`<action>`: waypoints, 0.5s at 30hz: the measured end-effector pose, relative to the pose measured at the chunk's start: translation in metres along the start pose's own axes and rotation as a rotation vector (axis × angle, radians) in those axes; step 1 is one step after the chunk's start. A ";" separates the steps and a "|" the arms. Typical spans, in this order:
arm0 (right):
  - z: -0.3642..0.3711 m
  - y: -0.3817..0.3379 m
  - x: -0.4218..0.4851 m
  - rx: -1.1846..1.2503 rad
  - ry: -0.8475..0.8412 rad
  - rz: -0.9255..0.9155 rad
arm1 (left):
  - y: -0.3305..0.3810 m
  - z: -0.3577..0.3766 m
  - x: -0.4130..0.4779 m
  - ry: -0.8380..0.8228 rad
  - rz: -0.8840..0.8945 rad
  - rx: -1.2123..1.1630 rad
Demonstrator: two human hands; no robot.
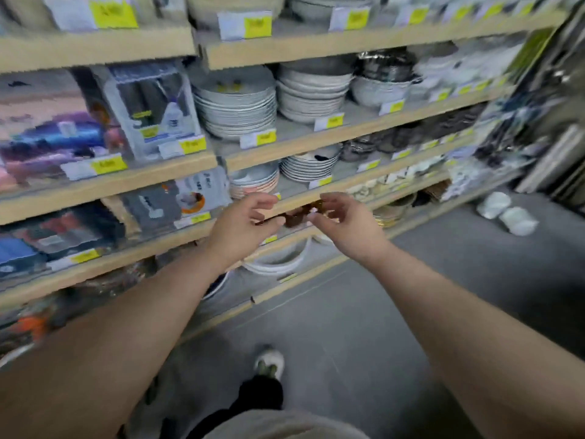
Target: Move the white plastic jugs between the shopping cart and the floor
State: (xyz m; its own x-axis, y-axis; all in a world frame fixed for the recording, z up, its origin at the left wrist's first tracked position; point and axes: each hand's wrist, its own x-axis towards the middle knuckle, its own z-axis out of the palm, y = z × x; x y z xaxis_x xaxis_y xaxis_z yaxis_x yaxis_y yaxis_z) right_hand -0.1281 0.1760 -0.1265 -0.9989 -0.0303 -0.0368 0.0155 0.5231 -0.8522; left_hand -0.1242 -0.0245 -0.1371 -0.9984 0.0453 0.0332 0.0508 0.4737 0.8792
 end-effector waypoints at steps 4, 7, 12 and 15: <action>-0.060 0.039 0.047 -0.031 0.166 0.094 | 0.029 0.064 0.095 -0.179 0.108 0.007; -0.104 0.065 0.077 -0.035 0.296 0.195 | 0.054 0.114 0.160 -0.326 0.172 -0.013; -0.178 0.112 0.100 -0.023 0.499 0.366 | 0.102 0.205 0.239 -0.567 0.246 -0.015; -0.221 0.148 0.108 -0.011 0.608 0.451 | 0.128 0.266 0.268 -0.663 0.291 -0.011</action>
State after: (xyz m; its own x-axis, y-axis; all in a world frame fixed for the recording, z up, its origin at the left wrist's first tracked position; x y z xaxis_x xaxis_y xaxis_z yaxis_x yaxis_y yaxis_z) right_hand -0.2434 0.4378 -0.1410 -0.7449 0.6619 -0.0831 0.4310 0.3824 -0.8173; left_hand -0.3788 0.2823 -0.1420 -0.7199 0.6937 -0.0255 0.3085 0.3526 0.8835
